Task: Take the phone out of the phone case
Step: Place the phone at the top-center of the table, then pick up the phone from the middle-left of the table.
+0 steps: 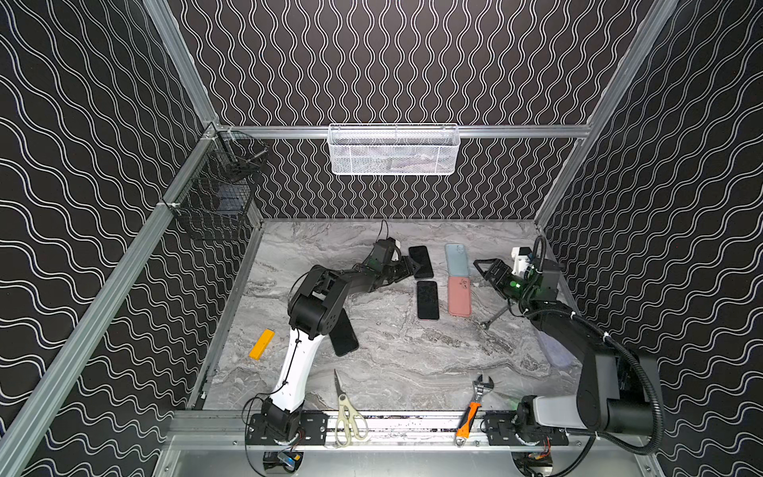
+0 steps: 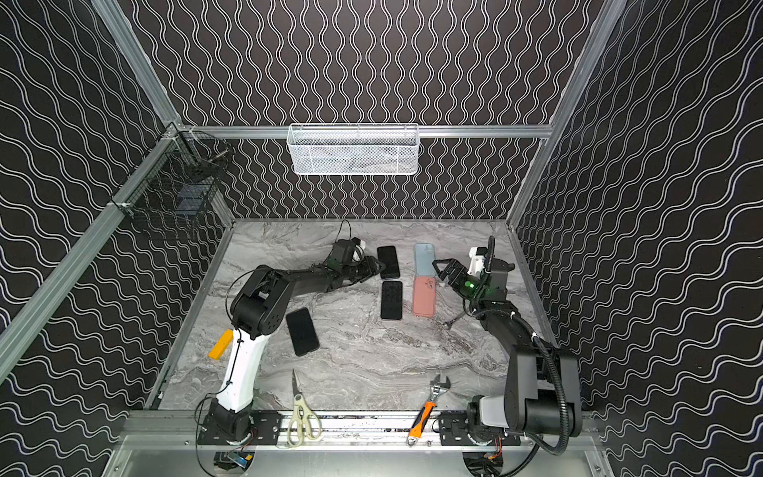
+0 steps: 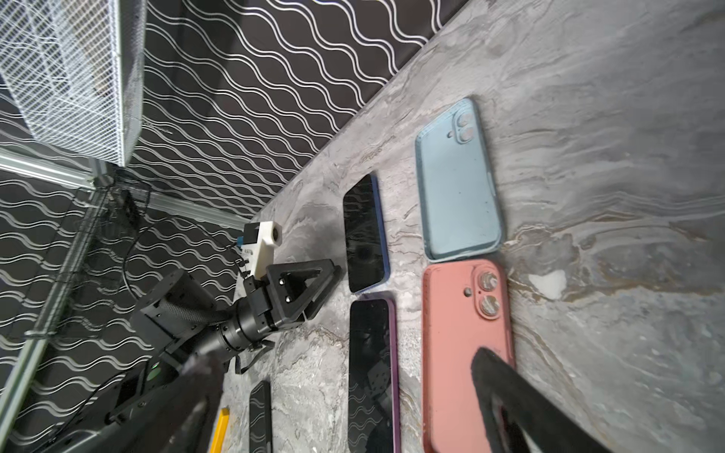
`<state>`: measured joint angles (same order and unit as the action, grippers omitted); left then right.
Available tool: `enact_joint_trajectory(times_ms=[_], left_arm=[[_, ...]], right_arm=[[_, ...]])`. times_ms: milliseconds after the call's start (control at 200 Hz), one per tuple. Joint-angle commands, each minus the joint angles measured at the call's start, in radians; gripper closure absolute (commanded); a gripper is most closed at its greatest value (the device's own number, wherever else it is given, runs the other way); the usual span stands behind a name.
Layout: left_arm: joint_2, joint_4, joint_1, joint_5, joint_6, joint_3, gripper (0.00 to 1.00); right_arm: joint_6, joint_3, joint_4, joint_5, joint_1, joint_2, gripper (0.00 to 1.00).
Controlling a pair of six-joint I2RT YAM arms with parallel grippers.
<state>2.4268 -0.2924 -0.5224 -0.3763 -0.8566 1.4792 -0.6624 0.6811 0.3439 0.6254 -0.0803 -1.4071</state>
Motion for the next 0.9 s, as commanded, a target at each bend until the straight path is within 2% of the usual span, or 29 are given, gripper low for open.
enact_joint_trajectory(times_ms=[0, 105, 210, 320, 461, 551, 651, 766, 896], left_arm=[[-0.059, 0.024, 0.002, 0.029, 0.063, -0.012, 0.39], [-0.156, 0.071, 0.006, 0.062, 0.124, -0.048, 0.29], [-0.276, 0.113, 0.025, 0.079, 0.16, -0.105, 0.15], [-0.433, 0.171, 0.064, 0.094, 0.181, -0.186, 0.07], [-0.663, 0.295, 0.146, 0.118, 0.234, -0.279, 0.03], [-0.778, 0.45, 0.22, 0.116, 0.281, -0.273, 0.01], [-0.845, 0.662, 0.306, 0.108, 0.34, -0.225, 0.01], [-0.918, 0.717, 0.409, 0.089, 0.381, -0.253, 0.01], [-0.9, 0.793, 0.549, 0.012, 0.413, -0.247, 0.01]], right_arm=[[-0.061, -0.002, 0.125, 0.128, -0.001, -0.043, 0.0], [-0.047, 0.036, 0.09, 0.192, 0.023, -0.086, 0.0], [0.117, 0.138, -0.16, 0.049, 0.119, -0.087, 0.0], [0.193, 0.206, -0.259, -0.05, 0.219, -0.087, 0.0], [0.261, 0.298, -0.364, -0.14, 0.339, -0.112, 0.0], [0.286, 0.343, -0.408, -0.212, 0.44, -0.126, 0.0], [0.273, 0.353, -0.416, -0.273, 0.567, -0.15, 0.0], [0.266, 0.363, -0.424, -0.378, 0.711, -0.187, 0.0], [0.237, 0.407, -0.45, -0.462, 0.85, -0.253, 0.0]])
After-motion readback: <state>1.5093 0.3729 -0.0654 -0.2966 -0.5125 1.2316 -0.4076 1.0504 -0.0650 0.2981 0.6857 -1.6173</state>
